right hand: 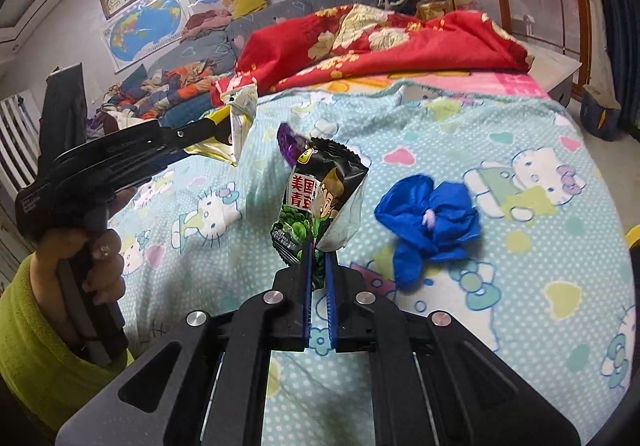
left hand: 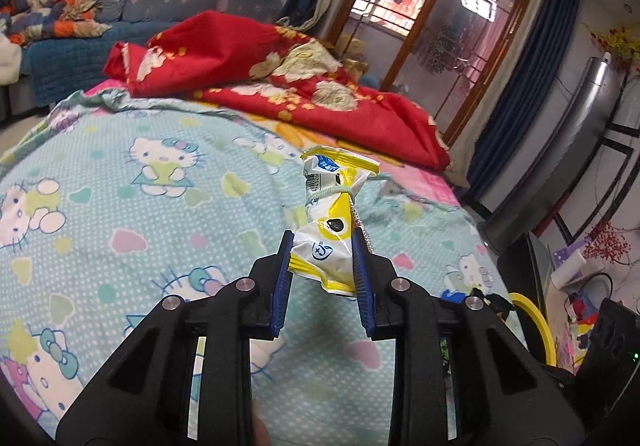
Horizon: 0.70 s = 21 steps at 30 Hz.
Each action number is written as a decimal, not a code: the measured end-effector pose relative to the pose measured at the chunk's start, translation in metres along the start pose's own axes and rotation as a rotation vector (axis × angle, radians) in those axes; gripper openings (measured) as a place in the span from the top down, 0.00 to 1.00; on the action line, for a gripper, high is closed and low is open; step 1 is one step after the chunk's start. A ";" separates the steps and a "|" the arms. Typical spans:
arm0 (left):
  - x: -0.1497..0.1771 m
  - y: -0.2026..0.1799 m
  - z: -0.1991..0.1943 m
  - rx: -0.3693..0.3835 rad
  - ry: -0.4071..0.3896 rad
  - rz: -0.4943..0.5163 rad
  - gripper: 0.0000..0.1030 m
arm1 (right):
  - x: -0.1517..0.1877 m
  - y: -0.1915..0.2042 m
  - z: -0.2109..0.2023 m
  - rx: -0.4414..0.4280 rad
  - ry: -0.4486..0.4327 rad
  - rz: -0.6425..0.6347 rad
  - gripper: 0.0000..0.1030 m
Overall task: Collect trash
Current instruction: 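Grasp the yellow-white wrapper with the left tool while the right grasps the green snack bag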
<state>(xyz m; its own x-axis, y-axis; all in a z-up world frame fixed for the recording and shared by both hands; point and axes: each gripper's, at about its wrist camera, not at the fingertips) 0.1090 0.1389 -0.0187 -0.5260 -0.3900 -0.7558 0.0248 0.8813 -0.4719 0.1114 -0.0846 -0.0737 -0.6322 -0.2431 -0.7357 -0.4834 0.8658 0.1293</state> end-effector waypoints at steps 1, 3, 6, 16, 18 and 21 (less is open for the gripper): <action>0.000 -0.006 0.000 0.016 0.003 0.010 0.79 | -0.001 -0.002 -0.003 0.004 -0.007 0.004 0.94; 0.000 -0.016 -0.001 0.038 0.005 0.026 0.79 | -0.002 -0.006 -0.008 0.012 -0.016 0.014 0.94; 0.003 -0.030 0.000 0.078 0.017 0.036 0.79 | -0.005 -0.017 -0.016 0.031 -0.033 0.037 0.94; 0.026 -0.079 0.008 0.176 0.076 0.125 0.79 | -0.008 -0.071 -0.040 0.118 -0.073 0.140 0.94; 0.030 -0.087 0.010 0.192 0.090 0.140 0.79 | -0.007 -0.081 -0.045 0.134 -0.079 0.160 0.94; 0.037 -0.099 0.013 0.213 0.109 0.164 0.79 | -0.005 -0.099 -0.053 0.162 -0.088 0.193 0.94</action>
Point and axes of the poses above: each gripper's, at about its wrist camera, not at the fingertips, and z roughly the way its jaws point, y to its left, x to its underside, and after that the axes turned 12 degrees about x, right-handed
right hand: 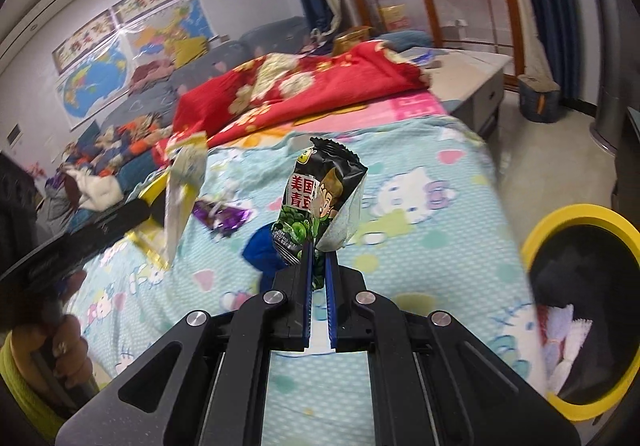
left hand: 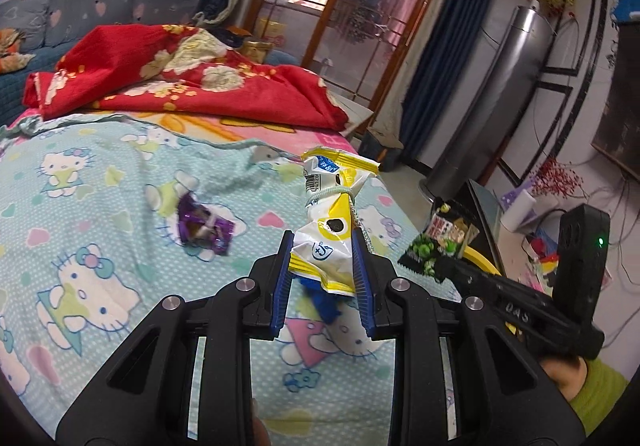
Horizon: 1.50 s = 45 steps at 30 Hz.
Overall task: Collect trash
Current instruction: 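Grasp the yellow-white wrapper with the left tool while the right grasps the green snack bag, then carry the wrapper and snack bag over the yellow bin and open both tools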
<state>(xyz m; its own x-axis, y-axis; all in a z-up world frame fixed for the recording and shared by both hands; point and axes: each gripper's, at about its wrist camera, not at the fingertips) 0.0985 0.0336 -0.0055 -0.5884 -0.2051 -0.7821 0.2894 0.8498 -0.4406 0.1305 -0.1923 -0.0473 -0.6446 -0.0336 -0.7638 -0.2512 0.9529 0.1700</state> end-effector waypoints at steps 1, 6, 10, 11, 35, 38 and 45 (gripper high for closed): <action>0.001 -0.005 0.003 0.007 0.008 0.010 0.79 | 0.000 -0.005 0.000 0.007 -0.002 0.008 0.94; 0.005 -0.021 0.014 0.036 0.034 0.041 0.79 | 0.000 -0.033 -0.006 0.047 -0.011 0.057 0.94; 0.008 -0.036 0.023 0.061 0.052 0.071 0.79 | 0.001 -0.056 -0.011 0.088 -0.017 0.096 0.94; 0.009 -0.039 0.024 0.065 0.055 0.077 0.79 | 0.002 -0.060 -0.013 0.097 -0.019 0.103 0.94; 0.027 -0.116 0.075 0.197 0.169 0.224 0.79 | 0.020 -0.166 -0.045 0.296 -0.059 0.284 0.94; 0.029 -0.127 0.081 0.216 0.180 0.246 0.79 | 0.023 -0.173 -0.047 0.313 -0.061 0.298 0.94; 0.033 -0.150 0.097 0.243 0.199 0.307 0.79 | 0.028 -0.194 -0.049 0.338 -0.051 0.342 0.94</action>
Point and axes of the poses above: each gripper's, at about its wrist camera, not at the fingertips, and z roughly the way its jaws point, y to its left, x to its underside, and after that the axes turned 12 degrees about x, right-handed
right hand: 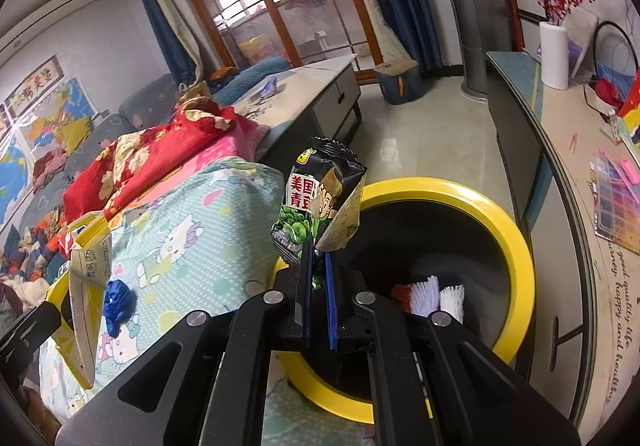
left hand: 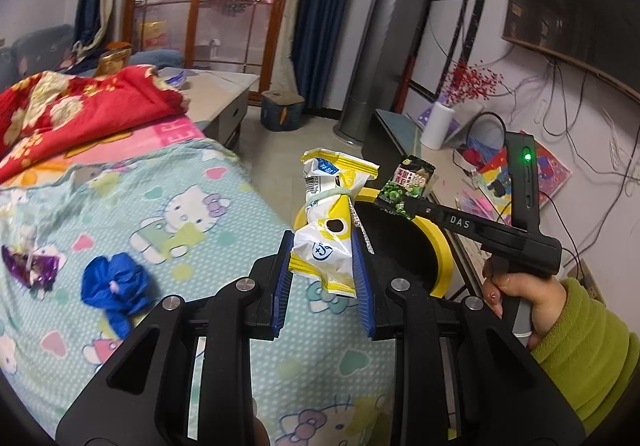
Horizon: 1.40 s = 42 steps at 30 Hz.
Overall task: Collect trash
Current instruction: 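Carry the wrapper and snack bag over the yellow bin and open both tools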
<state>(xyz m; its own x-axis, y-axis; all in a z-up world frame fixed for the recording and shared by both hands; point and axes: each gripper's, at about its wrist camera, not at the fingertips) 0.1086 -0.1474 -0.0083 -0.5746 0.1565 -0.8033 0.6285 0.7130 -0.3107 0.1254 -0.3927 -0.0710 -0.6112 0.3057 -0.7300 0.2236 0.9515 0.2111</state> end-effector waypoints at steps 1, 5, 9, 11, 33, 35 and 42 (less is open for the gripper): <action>-0.001 -0.003 0.004 0.005 0.006 0.007 0.79 | 0.000 -0.002 0.000 0.004 0.002 0.005 0.94; -0.004 -0.012 0.017 0.015 0.019 0.033 0.79 | 0.001 -0.016 0.003 0.019 0.013 0.027 0.94; -0.005 -0.019 0.029 0.025 0.032 0.050 0.79 | 0.002 -0.026 0.007 0.028 0.029 0.041 0.94; -0.006 -0.023 0.036 0.032 0.039 0.063 0.79 | 0.004 -0.031 0.008 0.034 0.035 0.049 0.94; 0.000 -0.032 0.112 0.045 0.165 0.096 0.79 | 0.015 -0.075 0.027 0.078 0.098 0.134 0.94; 0.000 -0.033 0.117 0.044 0.169 0.102 0.79 | 0.016 -0.077 0.028 0.078 0.102 0.138 0.94; -0.001 -0.031 0.127 0.042 0.166 0.088 0.78 | 0.016 -0.080 0.029 0.080 0.101 0.152 0.94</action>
Point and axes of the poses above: each gripper's, at about its wrist camera, not at the fingertips, and z roughly the way its jaws point, y to its left, x to its underside, and after that the axes turned 12 degrees about x, right-handed
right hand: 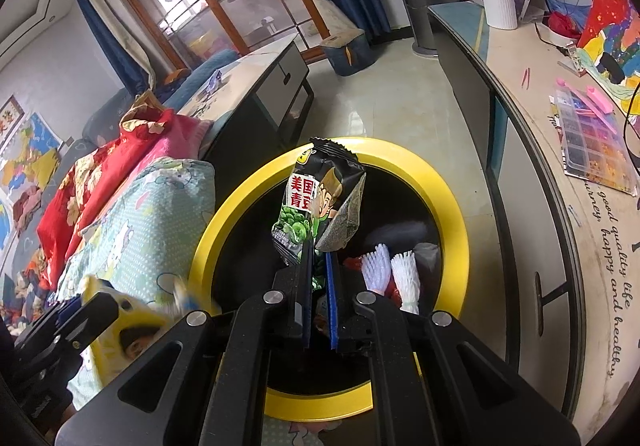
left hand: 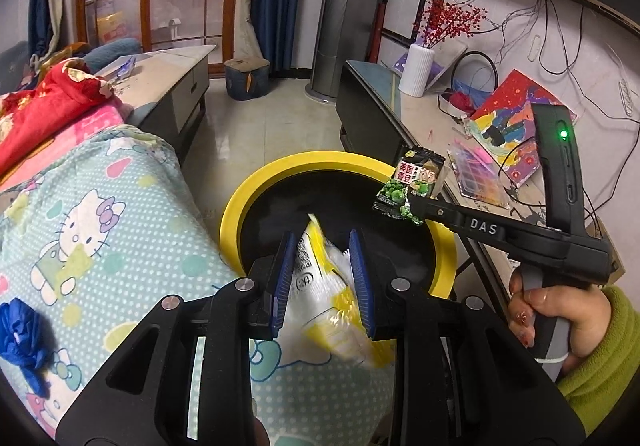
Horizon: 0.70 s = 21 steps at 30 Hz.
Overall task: Collect trash
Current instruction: 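Carry the wrapper and snack bag over the yellow bin and open both tools, then move both tools back over the purple wrapper and blue plastic bag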
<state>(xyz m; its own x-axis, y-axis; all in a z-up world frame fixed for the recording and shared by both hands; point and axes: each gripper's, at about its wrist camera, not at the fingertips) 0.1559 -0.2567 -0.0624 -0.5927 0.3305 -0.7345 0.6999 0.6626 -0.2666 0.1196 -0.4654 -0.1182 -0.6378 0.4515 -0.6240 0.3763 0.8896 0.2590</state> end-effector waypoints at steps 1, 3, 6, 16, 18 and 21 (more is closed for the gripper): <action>0.000 0.001 -0.001 0.005 -0.006 -0.006 0.75 | -0.001 0.000 -0.001 -0.001 -0.002 0.001 0.94; -0.001 0.003 -0.003 0.013 -0.012 -0.018 0.61 | -0.001 0.000 -0.002 0.001 -0.004 0.003 0.92; -0.002 0.006 -0.009 0.019 -0.032 -0.032 0.46 | 0.000 0.000 -0.002 0.001 -0.004 0.004 0.77; -0.001 0.017 -0.033 -0.014 -0.085 -0.091 0.11 | -0.002 0.013 -0.013 0.012 -0.044 -0.028 0.51; 0.000 0.019 -0.038 -0.021 -0.095 -0.100 0.11 | -0.002 0.016 -0.016 0.011 -0.053 -0.038 0.47; 0.001 0.022 -0.047 -0.033 -0.116 -0.117 0.11 | -0.002 0.021 -0.020 0.012 -0.066 -0.047 0.42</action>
<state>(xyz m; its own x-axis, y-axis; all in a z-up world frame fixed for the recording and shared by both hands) 0.1519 -0.2096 -0.0400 -0.6178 0.1711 -0.7675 0.6141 0.7146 -0.3350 0.1152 -0.4464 -0.0971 -0.6095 0.4037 -0.6823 0.3554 0.9084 0.2200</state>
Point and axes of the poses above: each gripper's, at about its wrist camera, not at the fingertips, and z roughly the way its jaws point, y to its left, x to its underside, and after that the axes turned 12 degrees about x, right-handed
